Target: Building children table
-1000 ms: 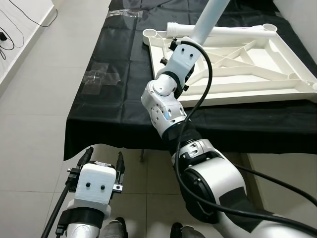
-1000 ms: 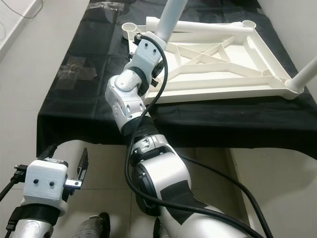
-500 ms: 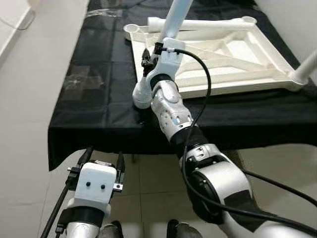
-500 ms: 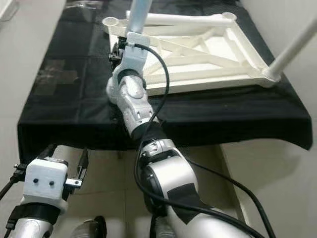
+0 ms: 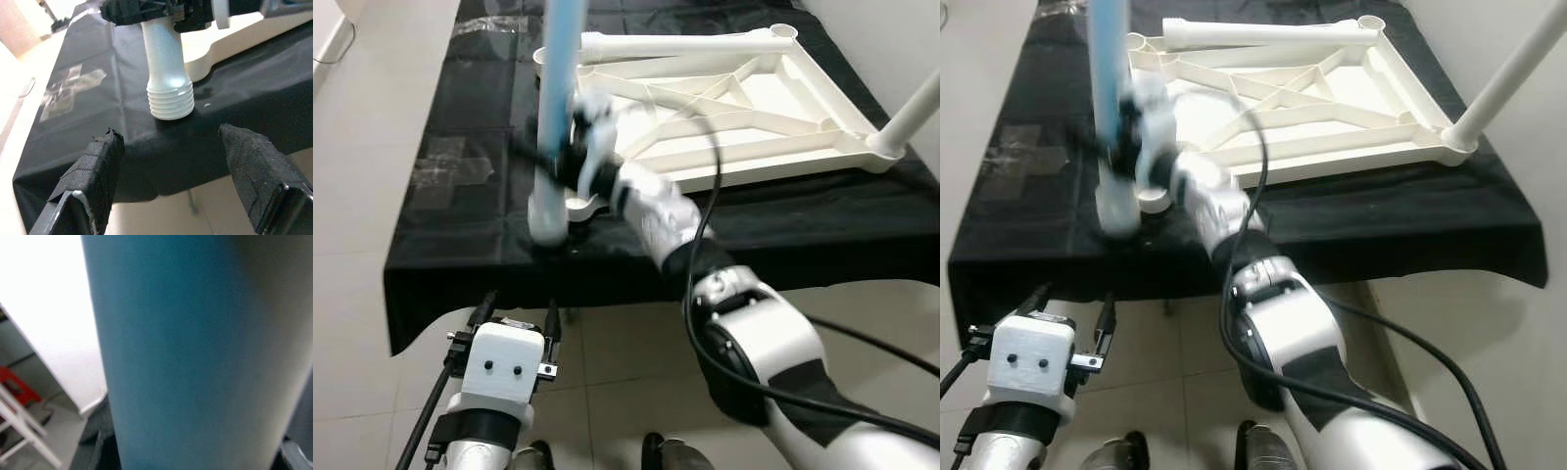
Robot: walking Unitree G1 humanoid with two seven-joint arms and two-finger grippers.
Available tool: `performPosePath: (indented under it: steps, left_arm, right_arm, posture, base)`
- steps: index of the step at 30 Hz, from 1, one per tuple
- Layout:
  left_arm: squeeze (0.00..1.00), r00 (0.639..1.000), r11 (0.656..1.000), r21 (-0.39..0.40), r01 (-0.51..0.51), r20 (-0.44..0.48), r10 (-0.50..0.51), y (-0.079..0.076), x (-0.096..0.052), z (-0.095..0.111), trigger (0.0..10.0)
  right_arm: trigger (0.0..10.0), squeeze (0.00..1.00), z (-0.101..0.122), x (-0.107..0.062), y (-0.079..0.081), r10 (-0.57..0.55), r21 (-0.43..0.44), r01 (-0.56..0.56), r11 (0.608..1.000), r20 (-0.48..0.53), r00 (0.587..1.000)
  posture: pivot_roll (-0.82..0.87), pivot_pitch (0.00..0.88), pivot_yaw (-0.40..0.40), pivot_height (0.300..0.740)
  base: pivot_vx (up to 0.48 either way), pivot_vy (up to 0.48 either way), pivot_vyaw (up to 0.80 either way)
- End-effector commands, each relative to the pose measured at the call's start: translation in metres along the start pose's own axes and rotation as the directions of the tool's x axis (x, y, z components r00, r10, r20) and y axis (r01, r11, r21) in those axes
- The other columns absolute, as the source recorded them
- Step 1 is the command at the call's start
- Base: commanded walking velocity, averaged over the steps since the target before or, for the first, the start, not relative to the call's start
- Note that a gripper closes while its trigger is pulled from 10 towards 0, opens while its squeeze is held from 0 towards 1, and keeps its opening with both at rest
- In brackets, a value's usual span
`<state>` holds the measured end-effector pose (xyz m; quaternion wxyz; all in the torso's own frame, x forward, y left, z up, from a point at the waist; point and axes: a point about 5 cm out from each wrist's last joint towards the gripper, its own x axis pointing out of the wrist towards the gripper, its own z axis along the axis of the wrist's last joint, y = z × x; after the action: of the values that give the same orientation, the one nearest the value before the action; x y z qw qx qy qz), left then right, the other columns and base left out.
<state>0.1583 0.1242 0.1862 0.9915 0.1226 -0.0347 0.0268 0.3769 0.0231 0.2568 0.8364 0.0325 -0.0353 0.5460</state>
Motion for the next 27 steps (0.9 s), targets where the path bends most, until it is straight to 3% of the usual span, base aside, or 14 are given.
performPosePath:
  steps: [1,5,9,10,14,16,18,19,20,21,22,25,26,27]
  left_arm:
    - [0.0,1.0,1.0,0.014,-0.005,-0.014,0.005,0.001,-0.003,-0.002,10.0]
    - [0.0,1.0,1.0,0.016,-0.006,-0.015,0.006,0.001,-0.003,-0.002,10.0]
    - [0.0,1.0,1.0,0.02,-0.006,-0.015,0.006,0.001,-0.002,-0.003,10.0]
    - [0.0,1.0,1.0,0.02,-0.006,-0.015,0.006,0.001,-0.002,-0.003,10.0]
    - [0.0,1.0,1.0,0.02,-0.007,-0.014,0.007,0.001,-0.002,-0.003,10.0]
    - [0.0,1.0,1.0,0.019,-0.006,-0.013,0.006,0.0,-0.002,-0.003,10.0]
    - [0.0,1.0,1.0,0.018,-0.003,-0.012,0.003,-0.001,-0.002,-0.003,10.0]
    - [0.0,1.0,1.0,0.018,-0.003,-0.012,0.003,-0.001,-0.002,-0.003,10.0]
    - [0.0,1.0,1.0,0.02,-0.001,-0.011,0.001,-0.002,-0.002,-0.003,10.0]
    - [0.0,1.0,1.0,0.021,0.0,-0.012,0.0,-0.002,-0.002,-0.003,10.0]
    - [0.0,1.0,1.0,0.024,0.002,-0.012,-0.002,-0.002,-0.003,-0.003,10.0]
    - [0.0,1.0,1.0,0.024,0.002,-0.012,-0.002,-0.002,-0.003,-0.003,10.0]
    - [0.0,1.0,1.0,0.026,0.004,-0.013,-0.003,-0.002,-0.003,-0.003,10.0]
    - [0.0,1.0,1.0,0.026,0.004,-0.013,-0.003,-0.002,-0.003,-0.003,10.0]
  right_arm:
    - [10.0,0.0,-0.024,-0.002,0.003,0.034,0.091,-0.026,0.996,-0.094,0.995]
    - [10.0,0.0,0.015,0.001,-0.005,-0.034,0.15,0.018,0.989,0.107,0.994]
    - [10.0,0.0,0.096,-0.015,-0.027,-0.177,0.413,-0.045,0.909,0.484,0.857]
    - [10.0,0.0,0.096,-0.015,-0.027,-0.177,0.413,-0.045,0.909,0.484,0.857]
    - [10.0,0.0,0.133,-0.035,-0.039,-0.261,0.488,-0.131,0.863,0.652,0.712]
    - [10.0,0.0,0.133,-0.037,-0.042,-0.291,0.469,-0.062,0.881,0.64,0.711]
    - [10.0,0.0,0.127,-0.037,-0.043,-0.289,0.308,0.119,0.944,0.599,0.746]
    - [10.0,0.0,0.127,-0.037,-0.043,-0.289,0.308,0.119,0.944,0.599,0.746]
    - [10.0,0.0,0.121,-0.036,-0.042,-0.297,0.153,0.256,0.955,0.558,0.775]
    - [10.0,0.0,0.114,-0.035,-0.041,-0.314,0.01,0.361,0.932,0.52,0.794]
    - [10.0,0.0,0.107,-0.038,-0.045,-0.386,-0.144,0.504,0.852,0.478,0.789]
    - [10.0,0.0,0.107,-0.038,-0.045,-0.386,-0.144,0.504,0.852,0.478,0.789]
    - [10.0,0.0,0.099,-0.04,-0.046,-0.418,-0.255,0.568,0.783,0.461,0.783]
    - [10.0,0.0,0.099,-0.04,-0.046,-0.418,-0.255,0.568,0.783,0.461,0.783]
  posture:
    - [0.18,0.316,-0.052,0.74]
    - [0.18,0.315,-0.054,0.74]
    - [0.18,0.315,-0.059,0.74]
    - [0.18,0.315,-0.059,0.74]
    - [0.18,0.311,-0.058,0.74]
    - [0.18,0.311,-0.058,0.74]
    - [0.18,0.311,-0.058,0.74]
    - [0.18,0.311,-0.058,0.74]
    - [0.18,0.307,-0.056,0.74]
    - [0.18,0.307,-0.056,0.74]
    - [0.18,0.305,-0.055,0.74]
    - [0.18,0.305,-0.055,0.74]
    - [0.18,0.304,-0.054,0.74]
    - [0.18,0.304,-0.054,0.74]
  base:
    - [0.0,0.0,0.0]
    - [0.0,0.0,0.0]
    - [0.0,0.0,0.0]
    - [0.0,0.0,0.0]
    - [0.0,0.0,0.0]
    - [0.0,0.0,0.0]
    - [0.0,0.0,0.0]
    - [0.0,0.0,0.0]
    - [0.0,0.0,0.0]
    - [0.0,0.0,0.0]
    - [0.0,0.0,0.0]
    - [0.0,0.0,0.0]
    - [0.0,0.0,0.0]
    - [0.0,0.0,0.0]
